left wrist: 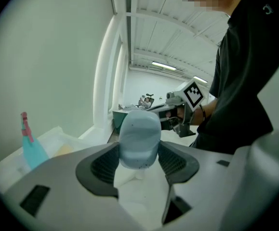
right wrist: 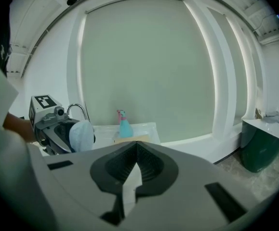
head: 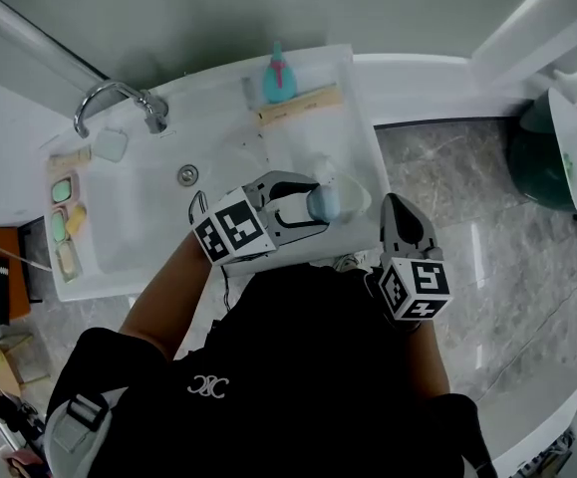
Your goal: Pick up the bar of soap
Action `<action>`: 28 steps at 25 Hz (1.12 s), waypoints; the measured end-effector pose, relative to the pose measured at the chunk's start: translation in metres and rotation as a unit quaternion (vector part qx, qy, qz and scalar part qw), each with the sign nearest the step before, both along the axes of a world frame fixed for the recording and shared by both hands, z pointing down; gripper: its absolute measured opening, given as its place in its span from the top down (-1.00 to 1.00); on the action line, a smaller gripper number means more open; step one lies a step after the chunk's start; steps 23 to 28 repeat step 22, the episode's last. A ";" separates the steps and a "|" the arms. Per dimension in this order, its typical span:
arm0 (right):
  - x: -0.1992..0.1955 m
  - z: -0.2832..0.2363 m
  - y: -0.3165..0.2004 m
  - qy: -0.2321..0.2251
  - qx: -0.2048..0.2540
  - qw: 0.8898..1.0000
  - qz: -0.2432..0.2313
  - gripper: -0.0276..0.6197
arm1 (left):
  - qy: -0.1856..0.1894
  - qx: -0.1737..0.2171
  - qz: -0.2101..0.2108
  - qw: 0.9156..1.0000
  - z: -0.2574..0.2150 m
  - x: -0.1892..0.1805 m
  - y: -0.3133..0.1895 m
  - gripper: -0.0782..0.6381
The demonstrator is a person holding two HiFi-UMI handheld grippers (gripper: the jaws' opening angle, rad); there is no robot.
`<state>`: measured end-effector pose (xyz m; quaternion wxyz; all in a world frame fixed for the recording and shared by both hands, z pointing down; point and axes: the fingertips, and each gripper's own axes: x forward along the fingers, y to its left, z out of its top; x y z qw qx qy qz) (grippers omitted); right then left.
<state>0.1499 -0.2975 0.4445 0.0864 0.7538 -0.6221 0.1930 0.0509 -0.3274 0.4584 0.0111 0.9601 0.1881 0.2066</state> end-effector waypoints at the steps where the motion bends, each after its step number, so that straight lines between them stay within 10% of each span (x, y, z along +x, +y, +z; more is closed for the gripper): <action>1: -0.002 0.000 -0.001 -0.002 0.002 1.000 -0.002 0.90 | 0.006 -0.002 -0.005 1.000 -0.003 -0.003 0.001 0.03; 28: -0.012 0.004 0.008 -0.001 0.001 1.000 -0.008 0.90 | -0.012 -0.012 -0.038 0.999 0.008 -0.016 0.005 0.03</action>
